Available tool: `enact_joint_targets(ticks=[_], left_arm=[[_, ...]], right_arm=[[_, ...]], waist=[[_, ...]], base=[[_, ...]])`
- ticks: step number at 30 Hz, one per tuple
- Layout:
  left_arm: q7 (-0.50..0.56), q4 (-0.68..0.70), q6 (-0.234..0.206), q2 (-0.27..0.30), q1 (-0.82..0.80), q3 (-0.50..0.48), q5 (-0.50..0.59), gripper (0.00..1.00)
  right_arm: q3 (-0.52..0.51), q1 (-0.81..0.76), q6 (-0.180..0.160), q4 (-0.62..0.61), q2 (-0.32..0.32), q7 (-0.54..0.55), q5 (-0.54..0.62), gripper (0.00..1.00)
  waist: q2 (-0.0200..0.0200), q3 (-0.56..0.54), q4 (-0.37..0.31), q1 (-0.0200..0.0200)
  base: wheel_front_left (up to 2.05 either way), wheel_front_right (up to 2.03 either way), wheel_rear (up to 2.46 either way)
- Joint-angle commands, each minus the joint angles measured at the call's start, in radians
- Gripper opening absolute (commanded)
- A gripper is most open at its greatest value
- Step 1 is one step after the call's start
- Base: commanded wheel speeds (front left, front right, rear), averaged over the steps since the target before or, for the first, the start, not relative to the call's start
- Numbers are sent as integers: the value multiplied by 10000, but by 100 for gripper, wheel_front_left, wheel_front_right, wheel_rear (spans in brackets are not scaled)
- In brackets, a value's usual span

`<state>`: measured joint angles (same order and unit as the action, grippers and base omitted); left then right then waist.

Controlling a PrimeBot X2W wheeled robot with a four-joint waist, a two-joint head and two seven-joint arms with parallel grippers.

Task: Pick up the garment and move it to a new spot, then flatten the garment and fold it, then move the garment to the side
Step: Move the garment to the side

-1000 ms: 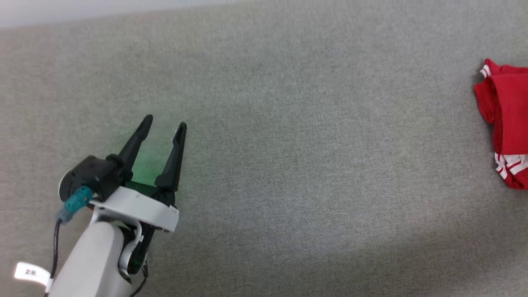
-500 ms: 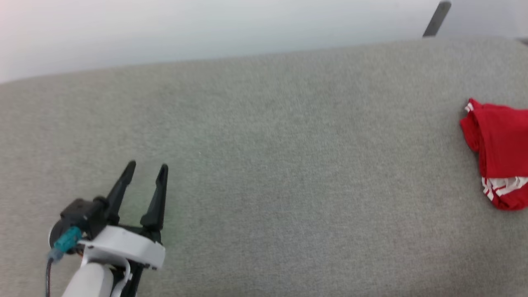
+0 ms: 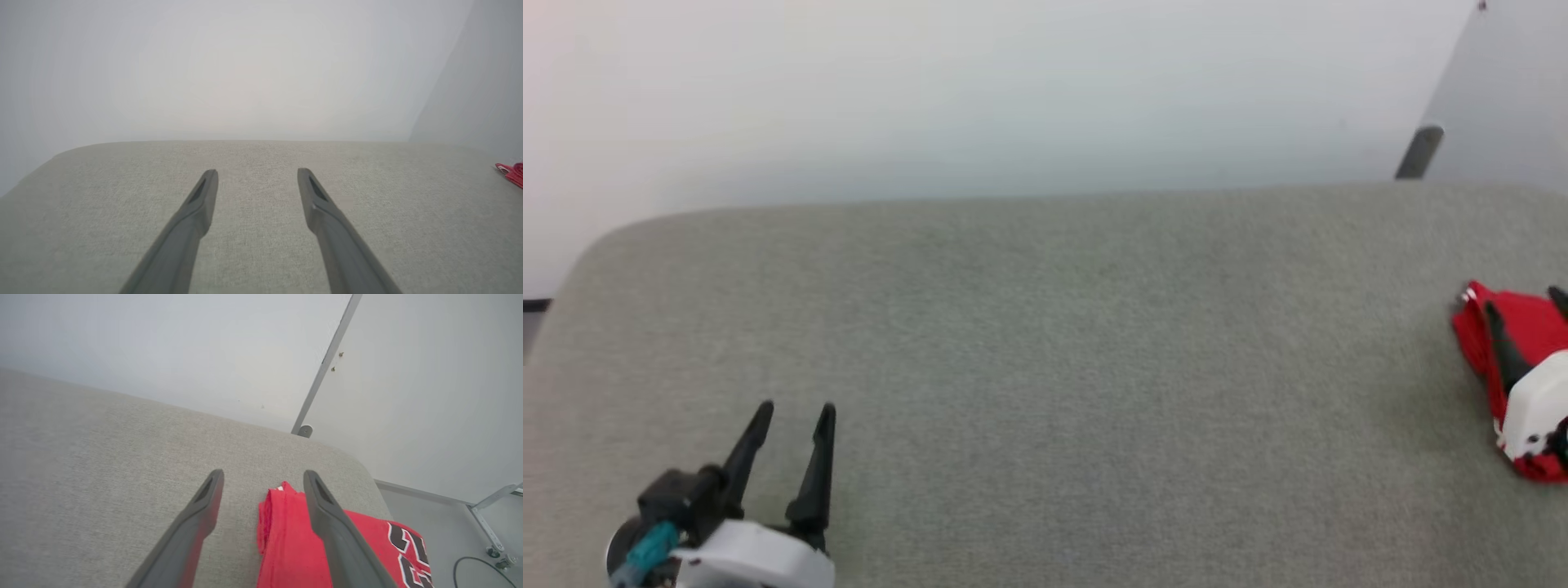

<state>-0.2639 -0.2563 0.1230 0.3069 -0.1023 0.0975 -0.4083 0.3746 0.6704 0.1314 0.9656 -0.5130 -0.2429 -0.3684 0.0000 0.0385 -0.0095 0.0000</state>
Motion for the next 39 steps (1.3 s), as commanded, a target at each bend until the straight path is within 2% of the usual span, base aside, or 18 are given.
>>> enact_joint_targets(ticks=[1, 7, 21, 29, 39], left_arm=[[5, 74, -78, -3, 327, -94, 142, 100], [5, 309, -140, -5, 835, -370, 203, 100], [5, 576, -88, -129, 1731, -1227, 373, 100], [5, 379, 21, -143, 1788, -1339, 389, 100], [5, 229, 73, -27, 1784, -1255, 286, 100]], right_arm=[[-213, -448, -13, -337, 156, -144, -87, 100], [-811, -1316, -13, -1390, 455, -217, 126, 100], [-2906, -4458, -15, -4710, 1645, -220, 1594, 100], [-3595, -5660, -13, -5868, 2293, -221, 2115, 100], [-3999, -6534, -13, -6901, 2740, -151, 2448, 100]], waist=[[0, -514, 470, 0], [0, -674, 592, 0], [0, -1048, 816, 0], [0, -1146, 751, 0], [0, -1172, 563, 0]], base=[[0, 0, 0], [0, 0, 0], [0, 0, 0], [0, 0, 0], [0, 0, 0]])
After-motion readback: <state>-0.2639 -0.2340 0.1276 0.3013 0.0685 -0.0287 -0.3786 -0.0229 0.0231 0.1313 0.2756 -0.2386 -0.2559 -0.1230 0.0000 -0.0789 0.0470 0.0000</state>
